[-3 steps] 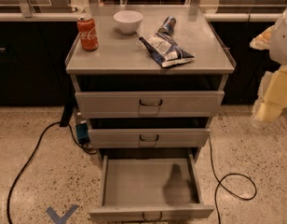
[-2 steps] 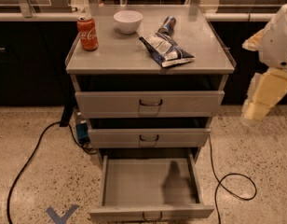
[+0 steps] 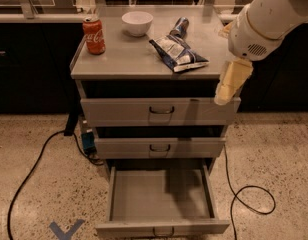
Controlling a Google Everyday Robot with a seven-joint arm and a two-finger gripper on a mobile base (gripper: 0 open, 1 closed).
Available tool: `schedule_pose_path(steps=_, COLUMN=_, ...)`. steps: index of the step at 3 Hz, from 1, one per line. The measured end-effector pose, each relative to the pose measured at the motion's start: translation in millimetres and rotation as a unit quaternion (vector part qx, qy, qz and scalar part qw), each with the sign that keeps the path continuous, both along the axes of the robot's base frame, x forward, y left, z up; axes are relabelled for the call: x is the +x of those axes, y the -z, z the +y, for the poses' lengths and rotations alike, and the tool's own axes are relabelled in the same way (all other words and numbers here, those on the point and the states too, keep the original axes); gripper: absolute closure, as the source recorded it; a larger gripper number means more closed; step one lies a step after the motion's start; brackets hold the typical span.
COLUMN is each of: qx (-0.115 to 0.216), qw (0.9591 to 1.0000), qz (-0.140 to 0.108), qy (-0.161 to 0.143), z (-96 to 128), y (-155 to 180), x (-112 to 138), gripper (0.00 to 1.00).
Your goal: Place blue chip bag into bottom drawer
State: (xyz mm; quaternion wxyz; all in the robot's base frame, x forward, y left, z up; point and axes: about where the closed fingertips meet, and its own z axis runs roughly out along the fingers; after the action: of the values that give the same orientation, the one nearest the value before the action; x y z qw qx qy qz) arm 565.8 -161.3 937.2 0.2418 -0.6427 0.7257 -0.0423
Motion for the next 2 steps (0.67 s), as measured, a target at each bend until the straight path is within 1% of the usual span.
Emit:
schedule_pose_path(steps=1, qx=-0.002, qw=1.0, qz=-0.006, qy=-0.003, z=2, y=-2, x=5, gripper=0.0)
schedule_pose_path(steps=2, qx=-0.006, qw=0.9993, qz=-0.035, qy=0.003, z=8, y=-10, x=40, gripper=0.0)
